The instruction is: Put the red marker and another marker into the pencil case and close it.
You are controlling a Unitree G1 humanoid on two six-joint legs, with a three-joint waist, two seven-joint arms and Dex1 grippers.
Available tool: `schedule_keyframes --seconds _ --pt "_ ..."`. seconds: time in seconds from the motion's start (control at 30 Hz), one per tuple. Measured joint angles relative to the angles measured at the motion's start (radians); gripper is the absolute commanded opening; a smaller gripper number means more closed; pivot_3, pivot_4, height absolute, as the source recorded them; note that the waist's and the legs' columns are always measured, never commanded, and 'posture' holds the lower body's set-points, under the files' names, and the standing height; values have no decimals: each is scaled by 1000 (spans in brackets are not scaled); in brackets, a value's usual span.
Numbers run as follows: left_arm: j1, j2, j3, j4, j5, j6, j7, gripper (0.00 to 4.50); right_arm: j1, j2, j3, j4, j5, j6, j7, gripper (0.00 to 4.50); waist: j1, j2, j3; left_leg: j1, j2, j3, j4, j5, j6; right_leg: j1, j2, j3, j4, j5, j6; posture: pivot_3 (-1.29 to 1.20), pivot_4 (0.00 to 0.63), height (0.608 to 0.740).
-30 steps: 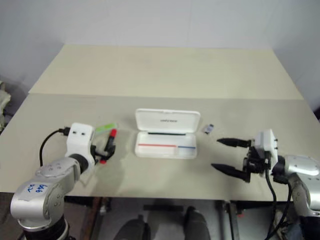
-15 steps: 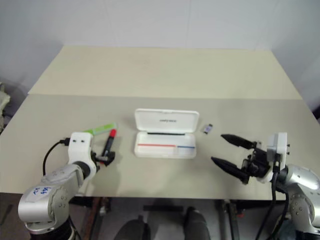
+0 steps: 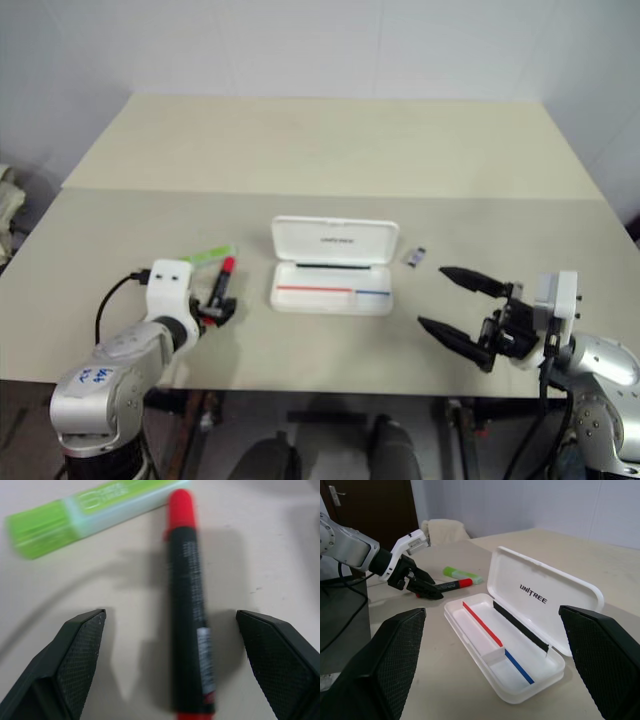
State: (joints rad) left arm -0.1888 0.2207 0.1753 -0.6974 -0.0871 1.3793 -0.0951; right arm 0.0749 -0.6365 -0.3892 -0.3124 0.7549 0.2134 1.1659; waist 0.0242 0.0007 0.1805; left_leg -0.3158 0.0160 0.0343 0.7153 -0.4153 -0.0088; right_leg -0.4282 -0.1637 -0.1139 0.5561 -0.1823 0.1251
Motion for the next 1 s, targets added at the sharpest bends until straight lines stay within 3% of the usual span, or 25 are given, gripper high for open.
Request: schedule_keyframes --seconds 0.17,0.2,0.63,1.0 --pt "-34 32 -12 67 -11 -36 -30 4459 -2 4 16 -1 -4 5 -20 4500 6 0 0 0 0 0 0 0 0 0 0 0 0 1 1 0 150 740" --pt "-44 33 -15 80 -14 -38 -34 4280 1 4 16 -1 1 8 -20 4500 6 0 0 0 0 0 1 0 0 1 0 0 0 1 0 0 150 740" --pt "-124 31 1 176 -18 -32 -36 589 -22 3 16 -48 23 7 -32 4500 6 2 -1 0 0 0 1 1 0 2 0 0 -1 3 1 0 150 740" --pt "-201 97 2 194 -30 37 -48 590 -89 -31 25 -80 57 32 -22 4500 -1 -3 2 -2 0 0 1 1 0 0 0 0 -2 3 1 0 150 740"
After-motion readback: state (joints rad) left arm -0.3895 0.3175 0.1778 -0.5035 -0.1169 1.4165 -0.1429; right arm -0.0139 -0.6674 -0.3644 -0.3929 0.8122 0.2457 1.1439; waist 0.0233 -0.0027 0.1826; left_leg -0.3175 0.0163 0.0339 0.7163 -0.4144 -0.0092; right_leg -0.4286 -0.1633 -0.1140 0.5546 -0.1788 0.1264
